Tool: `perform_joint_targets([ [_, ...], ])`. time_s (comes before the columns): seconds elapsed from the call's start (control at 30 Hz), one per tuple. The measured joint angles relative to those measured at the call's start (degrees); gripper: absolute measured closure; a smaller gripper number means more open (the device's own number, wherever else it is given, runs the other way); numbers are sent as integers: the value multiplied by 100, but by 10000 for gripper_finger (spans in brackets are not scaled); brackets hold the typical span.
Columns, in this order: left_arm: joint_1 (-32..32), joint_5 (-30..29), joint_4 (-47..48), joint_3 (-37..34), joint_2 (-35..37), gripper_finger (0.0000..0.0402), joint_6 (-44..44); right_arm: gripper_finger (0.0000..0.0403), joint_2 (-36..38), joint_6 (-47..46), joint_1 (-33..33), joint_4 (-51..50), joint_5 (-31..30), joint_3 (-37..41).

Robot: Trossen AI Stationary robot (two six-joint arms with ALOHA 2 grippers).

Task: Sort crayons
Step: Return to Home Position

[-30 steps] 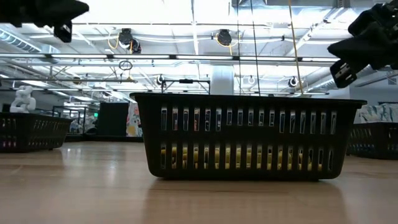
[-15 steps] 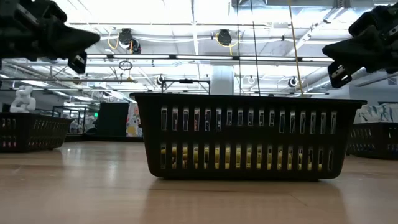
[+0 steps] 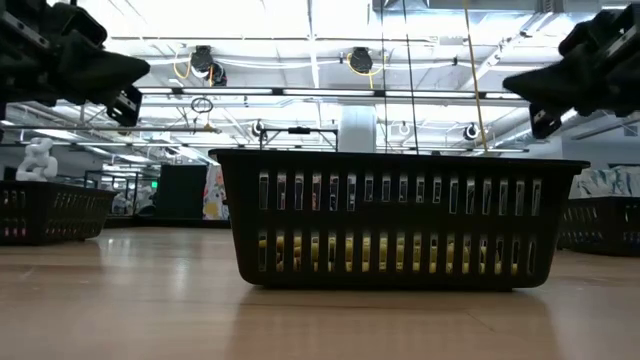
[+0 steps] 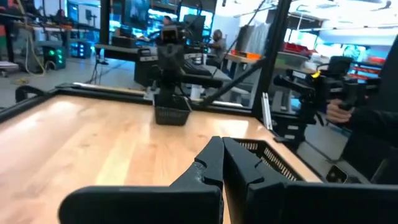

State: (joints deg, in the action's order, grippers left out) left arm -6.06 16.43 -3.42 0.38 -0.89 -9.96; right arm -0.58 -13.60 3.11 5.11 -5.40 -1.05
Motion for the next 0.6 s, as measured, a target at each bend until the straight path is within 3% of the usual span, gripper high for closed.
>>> perform_joint_targets([
  [0.27, 106, -492, 81, -2, 0, 402, 282, 403, -36, 600, 0, -183, -489, 10],
  [0.4, 106, -543, 90, -4, 0, 401, 293, 403, -78, 394, -2, -262, 91, 10],
  [0.6, 106, -644, 110, -4, 0, 401, 293, 403, -79, 88, -126, -279, 378, 14],
])
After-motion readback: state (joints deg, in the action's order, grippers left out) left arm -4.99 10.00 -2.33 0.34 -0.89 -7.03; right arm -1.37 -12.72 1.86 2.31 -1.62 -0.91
